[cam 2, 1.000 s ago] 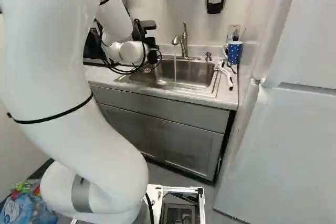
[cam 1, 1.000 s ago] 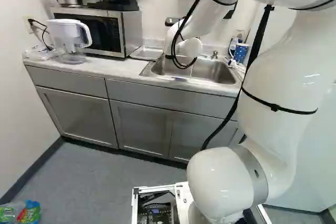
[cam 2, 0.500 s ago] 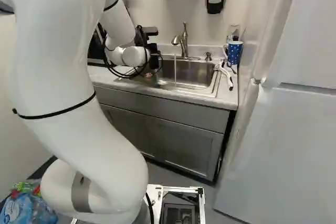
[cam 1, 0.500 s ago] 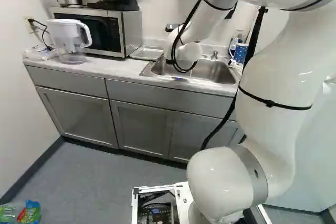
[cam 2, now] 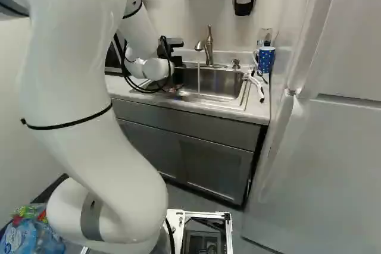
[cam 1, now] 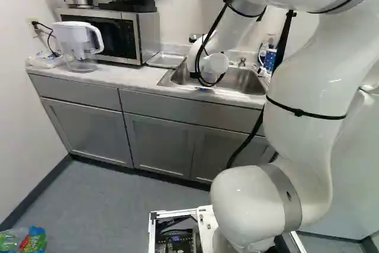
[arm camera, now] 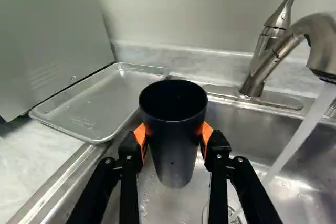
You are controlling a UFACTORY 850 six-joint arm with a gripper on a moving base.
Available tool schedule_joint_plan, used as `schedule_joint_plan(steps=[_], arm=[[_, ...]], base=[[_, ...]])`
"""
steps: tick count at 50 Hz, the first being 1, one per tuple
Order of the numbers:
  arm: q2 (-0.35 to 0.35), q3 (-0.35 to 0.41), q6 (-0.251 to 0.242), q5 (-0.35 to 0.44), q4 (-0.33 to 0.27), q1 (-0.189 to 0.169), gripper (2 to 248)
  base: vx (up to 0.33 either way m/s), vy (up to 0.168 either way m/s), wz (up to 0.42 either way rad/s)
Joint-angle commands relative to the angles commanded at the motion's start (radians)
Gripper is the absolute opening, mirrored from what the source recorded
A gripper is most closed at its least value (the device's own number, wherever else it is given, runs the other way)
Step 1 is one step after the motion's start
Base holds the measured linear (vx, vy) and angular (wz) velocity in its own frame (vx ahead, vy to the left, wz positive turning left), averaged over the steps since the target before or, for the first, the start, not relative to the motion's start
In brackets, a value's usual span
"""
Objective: Rinse the cup and place it in the tray
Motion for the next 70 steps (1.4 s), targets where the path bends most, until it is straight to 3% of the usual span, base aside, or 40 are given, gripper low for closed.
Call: schedule_joint_plan(steps=[62, 70], arm=[[0.122, 0.132, 0.000, 0.000, 0.000, -0.181, 121], [0.122, 0.132, 0.000, 0.000, 0.000, -0.183, 121]], base=[[0.000, 0.000, 0.000], [0.000, 0.000, 0.000]])
